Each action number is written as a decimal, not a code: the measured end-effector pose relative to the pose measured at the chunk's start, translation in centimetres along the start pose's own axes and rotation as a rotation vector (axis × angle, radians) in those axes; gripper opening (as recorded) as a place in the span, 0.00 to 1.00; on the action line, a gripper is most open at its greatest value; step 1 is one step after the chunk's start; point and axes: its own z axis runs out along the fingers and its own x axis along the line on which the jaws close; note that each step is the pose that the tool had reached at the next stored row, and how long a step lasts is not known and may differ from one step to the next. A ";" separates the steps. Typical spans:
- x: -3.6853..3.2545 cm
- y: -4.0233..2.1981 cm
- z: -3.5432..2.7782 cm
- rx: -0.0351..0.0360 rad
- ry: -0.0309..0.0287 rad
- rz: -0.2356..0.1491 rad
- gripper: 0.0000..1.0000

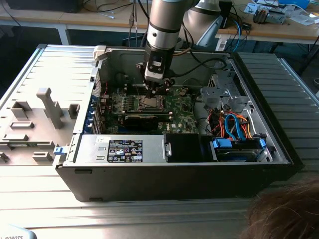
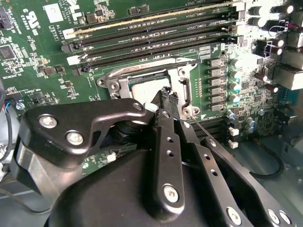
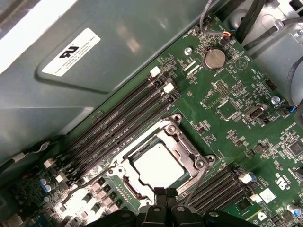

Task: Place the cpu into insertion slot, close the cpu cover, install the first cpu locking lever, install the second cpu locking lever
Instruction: 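Install the first cpu locking lever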

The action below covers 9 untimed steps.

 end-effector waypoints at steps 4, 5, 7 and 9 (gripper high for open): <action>0.00 0.00 0.00 0.0016 -0.0020 -0.022 0.11; 0.00 0.00 0.00 0.0019 -0.0023 -0.025 0.11; 0.00 0.00 0.00 0.0026 -0.0030 -0.034 0.11; 0.00 0.00 0.00 0.0033 -0.0039 -0.044 0.11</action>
